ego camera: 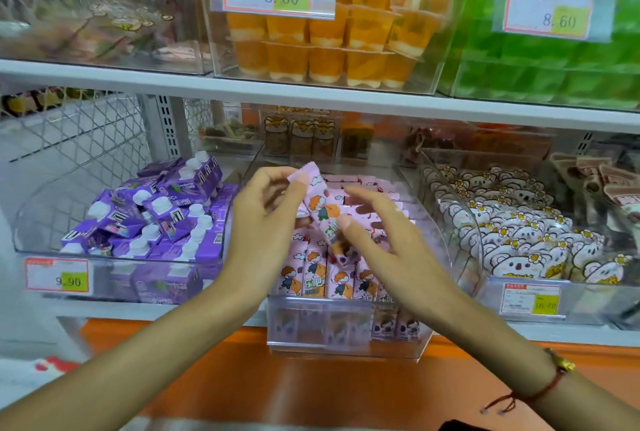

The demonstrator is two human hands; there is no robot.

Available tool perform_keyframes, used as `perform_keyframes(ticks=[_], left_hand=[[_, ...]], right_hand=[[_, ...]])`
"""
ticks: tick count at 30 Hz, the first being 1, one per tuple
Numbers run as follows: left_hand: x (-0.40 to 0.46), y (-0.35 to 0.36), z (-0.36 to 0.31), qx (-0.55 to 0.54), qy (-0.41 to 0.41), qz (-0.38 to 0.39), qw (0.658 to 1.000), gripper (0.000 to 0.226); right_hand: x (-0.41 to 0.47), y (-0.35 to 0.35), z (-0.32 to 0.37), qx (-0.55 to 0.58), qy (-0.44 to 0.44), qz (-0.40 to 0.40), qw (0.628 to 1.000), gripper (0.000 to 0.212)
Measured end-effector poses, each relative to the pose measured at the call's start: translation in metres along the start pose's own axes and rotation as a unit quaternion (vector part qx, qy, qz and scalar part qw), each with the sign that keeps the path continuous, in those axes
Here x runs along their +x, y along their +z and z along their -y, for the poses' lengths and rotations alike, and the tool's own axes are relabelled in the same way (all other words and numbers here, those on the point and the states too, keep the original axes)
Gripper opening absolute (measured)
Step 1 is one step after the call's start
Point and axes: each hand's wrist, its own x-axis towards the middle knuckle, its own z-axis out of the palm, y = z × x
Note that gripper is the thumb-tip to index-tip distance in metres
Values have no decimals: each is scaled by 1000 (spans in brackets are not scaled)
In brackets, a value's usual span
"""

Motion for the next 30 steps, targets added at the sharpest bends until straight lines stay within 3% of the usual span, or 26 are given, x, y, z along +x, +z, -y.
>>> perform_keyframes(ticks=[3,7,10,17,22,26,30], left_hand=[[-2,4,0,-18,-15,31,999,8],[-2,3,3,-6,-25,47,999,13],[-1,1,7,42,-16,71,996,18],[-9,8,15,107,-15,157,982,50],[-8,5,17,159,54,146,975,35],[-5,2,15,140,41,168,975,27],[-6,1,18,188,47,174,965,22]], right_hand=[[3,3,6,113,35,20,993,24],[7,1,-1,254,165,27,953,29],[6,-2,-2,325,182,23,928,27],[5,-1,1,357,172,-10,918,25],[5,-2,-1,362,157,-22,919,34],[7,-11,0,382,115,2,917,30],[6,-10,0,349,120,-46,928,31]])
